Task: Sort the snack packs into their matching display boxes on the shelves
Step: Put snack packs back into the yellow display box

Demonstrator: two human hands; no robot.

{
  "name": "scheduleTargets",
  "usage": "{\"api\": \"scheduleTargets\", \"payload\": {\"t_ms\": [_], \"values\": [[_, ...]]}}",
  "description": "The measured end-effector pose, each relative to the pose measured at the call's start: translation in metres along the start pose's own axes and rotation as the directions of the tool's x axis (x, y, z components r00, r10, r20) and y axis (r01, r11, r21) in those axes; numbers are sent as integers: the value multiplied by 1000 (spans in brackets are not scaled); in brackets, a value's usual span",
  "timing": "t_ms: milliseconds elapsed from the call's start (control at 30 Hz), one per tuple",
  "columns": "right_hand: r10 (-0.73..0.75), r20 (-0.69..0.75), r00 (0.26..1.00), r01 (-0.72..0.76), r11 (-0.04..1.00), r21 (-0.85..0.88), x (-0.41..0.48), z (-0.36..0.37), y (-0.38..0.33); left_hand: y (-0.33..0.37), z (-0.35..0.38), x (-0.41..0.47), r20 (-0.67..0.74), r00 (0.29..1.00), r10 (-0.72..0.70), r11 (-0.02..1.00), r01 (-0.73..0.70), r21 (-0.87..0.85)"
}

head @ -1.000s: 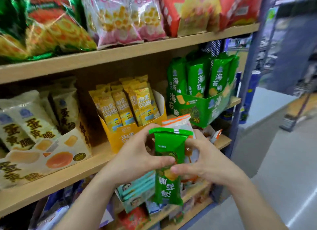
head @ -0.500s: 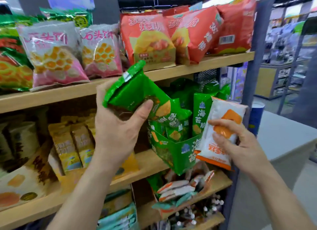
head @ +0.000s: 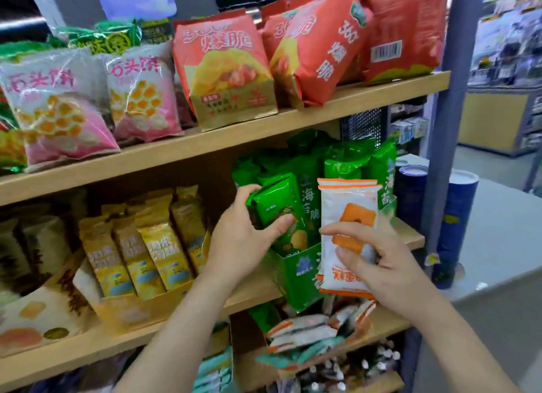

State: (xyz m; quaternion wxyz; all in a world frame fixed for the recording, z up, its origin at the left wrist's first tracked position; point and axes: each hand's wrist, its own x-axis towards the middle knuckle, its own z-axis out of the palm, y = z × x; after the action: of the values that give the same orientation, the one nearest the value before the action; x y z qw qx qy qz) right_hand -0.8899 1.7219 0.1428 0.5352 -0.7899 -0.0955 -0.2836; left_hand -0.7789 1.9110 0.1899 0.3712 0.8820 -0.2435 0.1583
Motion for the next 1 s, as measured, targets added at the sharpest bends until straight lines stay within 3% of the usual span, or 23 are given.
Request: {"api": "scheduleTargets", "payload": {"t_ms": [100,267,400,500,600,667,733,833,900,1000], "values": [[14,16,1000,-14,1000,22,1,0,2,-2,0,5,-101,985,141,980,-125,152],[18,19,1000,-19,997,75,3,0,0,9,-9,19,70,952,298,948,-304,91],[38,42,998,-42,996,84,3,-3,-2,11,-12,30,137,955,263,959,-274,68],[45,86,995,-54,993,102,4,-1,-4,11,-16,36,39,984,176,972,-180,152],[38,126,991,-44,998,44,5,1,-2,13,-17,31,-64,955,288,889,-242,388],[42,140,989,-45,999,20,6,1,-1,19,-14,24,-102,930,353,858,-279,431],[54,141,989,-62,997,52,6,1,0,26,-10,20,-70,942,329,887,-283,364],[58,140,988,-71,994,86,8,2,1,29,-8,21,63,985,158,985,-162,65],[58,148,987,-76,989,124,10,3,1,26,-13,22,-12,991,133,991,-134,-22],[64,153,986,-89,983,161,10,3,1,23,-25,25,-186,968,171,984,-177,-17]]}}
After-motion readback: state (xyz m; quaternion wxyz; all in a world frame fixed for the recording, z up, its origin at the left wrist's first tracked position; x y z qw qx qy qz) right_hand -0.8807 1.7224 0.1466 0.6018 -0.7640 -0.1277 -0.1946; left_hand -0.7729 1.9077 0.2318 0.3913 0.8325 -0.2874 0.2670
